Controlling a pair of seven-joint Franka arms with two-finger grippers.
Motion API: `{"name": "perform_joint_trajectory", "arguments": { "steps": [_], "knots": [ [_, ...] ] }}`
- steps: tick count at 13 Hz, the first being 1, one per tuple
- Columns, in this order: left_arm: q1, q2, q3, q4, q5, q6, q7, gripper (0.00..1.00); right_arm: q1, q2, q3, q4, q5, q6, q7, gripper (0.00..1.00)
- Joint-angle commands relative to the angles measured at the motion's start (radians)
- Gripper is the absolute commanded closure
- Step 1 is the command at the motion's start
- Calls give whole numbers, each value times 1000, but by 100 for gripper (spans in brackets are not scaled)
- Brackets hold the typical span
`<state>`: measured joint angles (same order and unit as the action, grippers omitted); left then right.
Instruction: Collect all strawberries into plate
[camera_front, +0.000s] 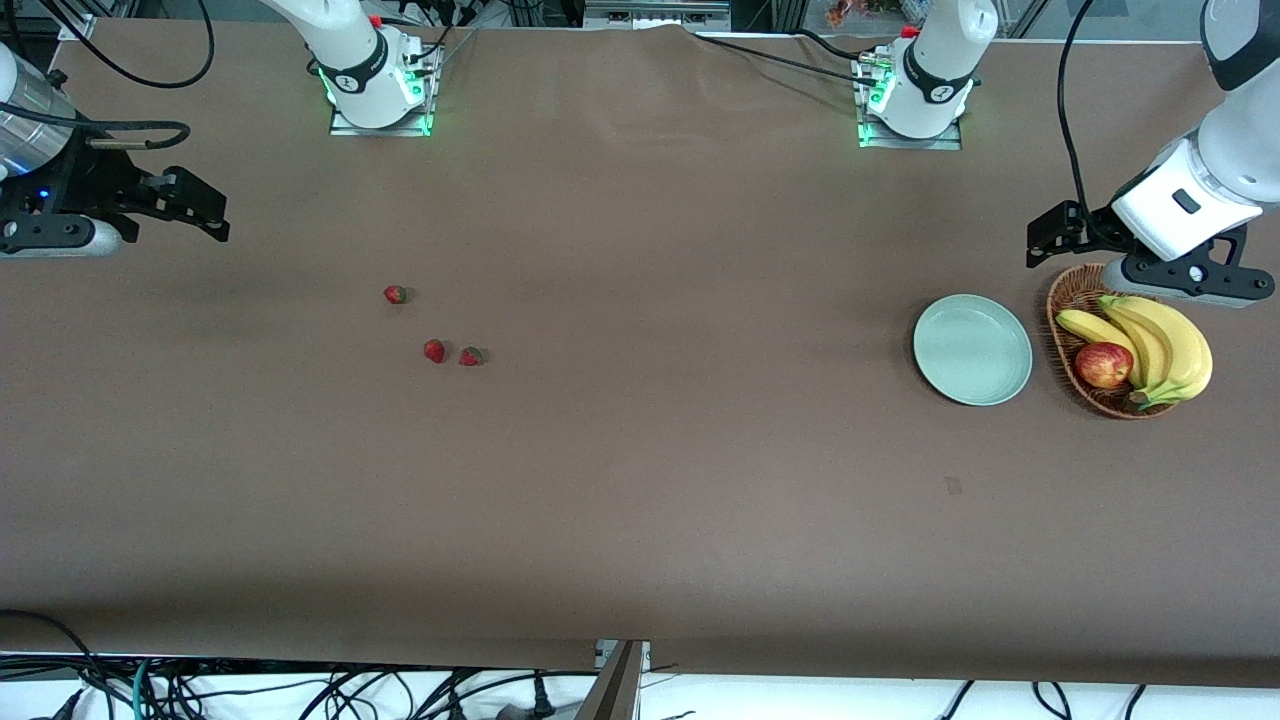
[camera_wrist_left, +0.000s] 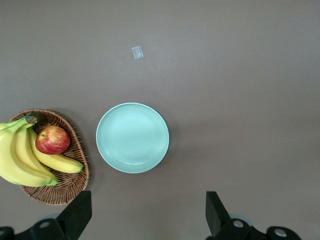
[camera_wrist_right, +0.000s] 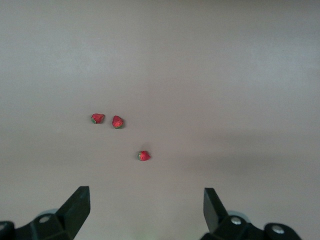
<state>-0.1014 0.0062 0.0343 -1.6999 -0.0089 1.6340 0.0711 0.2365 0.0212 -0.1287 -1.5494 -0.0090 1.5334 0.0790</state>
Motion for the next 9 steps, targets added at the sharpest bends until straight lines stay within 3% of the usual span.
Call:
{"name": "perform_joint_trajectory", "arguments": {
  "steps": [1,9],
  "knots": [
    [-4,12,6,28,-17,-9,12,0,4,0,14,2,-2,23,8,0],
    [-6,12,6,28,-19,-5,12,0,-3,11,23,23,6,34,41,0]
  ]
}}
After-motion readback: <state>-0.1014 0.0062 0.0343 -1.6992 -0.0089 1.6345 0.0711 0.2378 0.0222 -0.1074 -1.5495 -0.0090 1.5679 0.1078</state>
